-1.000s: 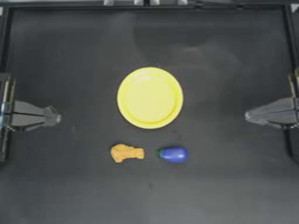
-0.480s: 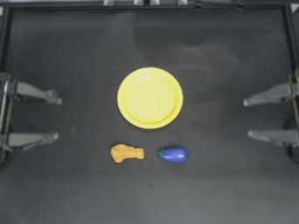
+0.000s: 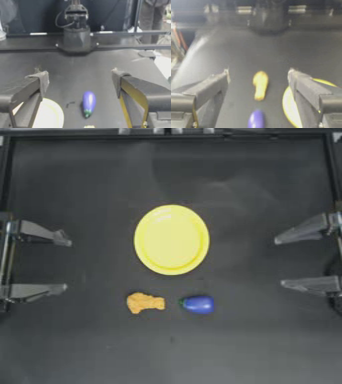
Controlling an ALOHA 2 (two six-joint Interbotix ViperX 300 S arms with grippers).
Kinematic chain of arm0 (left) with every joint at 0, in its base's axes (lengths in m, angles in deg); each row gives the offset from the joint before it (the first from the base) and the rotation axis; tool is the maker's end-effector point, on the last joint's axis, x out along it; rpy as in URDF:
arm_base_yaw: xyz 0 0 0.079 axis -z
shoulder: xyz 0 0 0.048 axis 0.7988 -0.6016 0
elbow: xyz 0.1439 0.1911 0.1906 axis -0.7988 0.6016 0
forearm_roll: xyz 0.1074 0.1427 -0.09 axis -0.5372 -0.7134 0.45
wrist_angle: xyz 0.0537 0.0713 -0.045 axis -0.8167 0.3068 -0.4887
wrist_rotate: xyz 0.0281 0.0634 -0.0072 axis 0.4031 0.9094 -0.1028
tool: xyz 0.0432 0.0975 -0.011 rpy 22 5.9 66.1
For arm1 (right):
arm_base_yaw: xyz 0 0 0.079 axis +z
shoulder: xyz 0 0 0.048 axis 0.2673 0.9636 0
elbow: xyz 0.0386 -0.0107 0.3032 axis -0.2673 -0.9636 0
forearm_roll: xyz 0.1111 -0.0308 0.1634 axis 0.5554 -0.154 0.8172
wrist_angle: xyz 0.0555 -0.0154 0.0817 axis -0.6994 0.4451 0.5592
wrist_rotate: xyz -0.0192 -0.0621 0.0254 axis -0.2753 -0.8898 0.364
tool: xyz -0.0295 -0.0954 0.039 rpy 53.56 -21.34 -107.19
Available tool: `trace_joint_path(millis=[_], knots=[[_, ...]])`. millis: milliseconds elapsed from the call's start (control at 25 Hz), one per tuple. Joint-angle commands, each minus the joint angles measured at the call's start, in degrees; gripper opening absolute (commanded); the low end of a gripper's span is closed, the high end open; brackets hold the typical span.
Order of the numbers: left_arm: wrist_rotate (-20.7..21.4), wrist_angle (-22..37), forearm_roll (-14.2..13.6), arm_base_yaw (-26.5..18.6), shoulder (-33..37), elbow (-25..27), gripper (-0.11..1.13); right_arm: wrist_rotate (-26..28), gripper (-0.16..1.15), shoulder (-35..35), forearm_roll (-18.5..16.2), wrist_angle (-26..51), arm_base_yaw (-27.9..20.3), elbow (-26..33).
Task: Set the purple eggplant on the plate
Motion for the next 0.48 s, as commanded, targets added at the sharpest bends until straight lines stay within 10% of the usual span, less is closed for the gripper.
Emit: trace_joint_path(millis=[40, 480], knots=[[-0.18, 0.09, 0.00, -0.44, -0.35, -1.58, 1.03, 1.14, 0.98, 5.54, 1.05, 11.07, -0.09, 8.17], [-0.35, 1.14, 0.97, -1.32, -0.35, -1.58, 1.03, 8.26, 0.98, 22.06, -6.15, 29.71, 1.23, 21.62]])
